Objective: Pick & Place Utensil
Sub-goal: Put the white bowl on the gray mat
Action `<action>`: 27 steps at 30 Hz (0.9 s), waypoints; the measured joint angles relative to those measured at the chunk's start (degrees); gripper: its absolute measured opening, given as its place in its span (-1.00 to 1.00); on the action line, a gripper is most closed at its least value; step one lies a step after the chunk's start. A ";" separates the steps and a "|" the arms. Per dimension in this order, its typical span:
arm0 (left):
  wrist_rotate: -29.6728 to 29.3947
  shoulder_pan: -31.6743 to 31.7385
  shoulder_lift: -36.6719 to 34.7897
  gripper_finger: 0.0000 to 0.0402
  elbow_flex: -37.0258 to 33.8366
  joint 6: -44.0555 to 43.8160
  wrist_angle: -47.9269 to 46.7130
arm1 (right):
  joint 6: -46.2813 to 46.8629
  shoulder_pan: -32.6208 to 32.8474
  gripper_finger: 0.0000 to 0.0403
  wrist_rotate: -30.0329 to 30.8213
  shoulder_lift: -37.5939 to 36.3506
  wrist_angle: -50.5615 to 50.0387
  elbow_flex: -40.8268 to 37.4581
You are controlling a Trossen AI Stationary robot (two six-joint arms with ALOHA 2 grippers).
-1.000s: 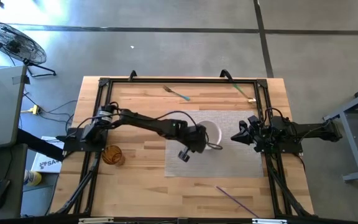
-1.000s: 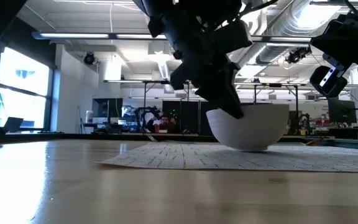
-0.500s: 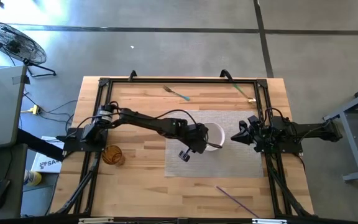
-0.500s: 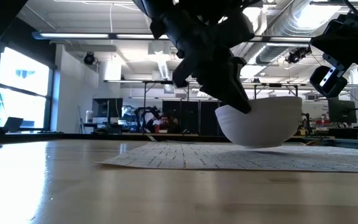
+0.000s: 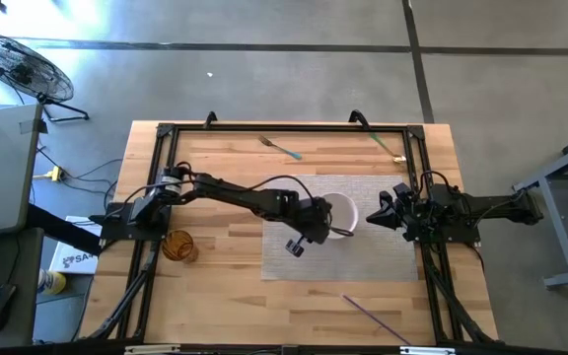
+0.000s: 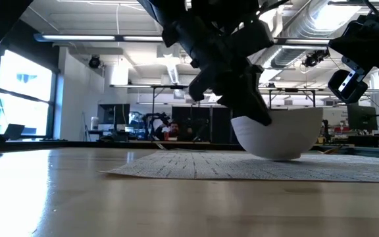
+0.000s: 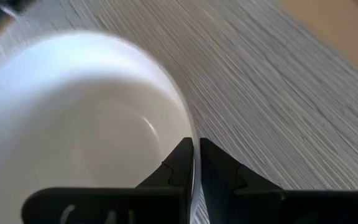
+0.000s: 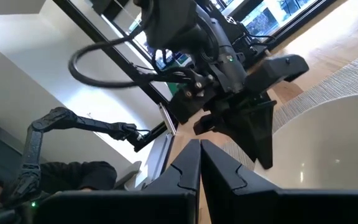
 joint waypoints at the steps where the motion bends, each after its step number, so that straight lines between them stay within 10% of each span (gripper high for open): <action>1: 0.02 0.00 0.00 -0.91 0.00 0.00 0.30 | 0.00 0.00 -0.98 0.00 0.00 -0.03 -0.01; 19: -0.57 -1.09 0.00 -0.88 0.00 -1.42 1.77 | 0.00 0.00 -0.98 0.00 0.00 0.07 -0.01; 27: -3.40 -1.05 0.00 -0.52 0.00 -2.82 3.04 | 0.01 0.00 -0.98 0.00 0.00 0.08 -0.02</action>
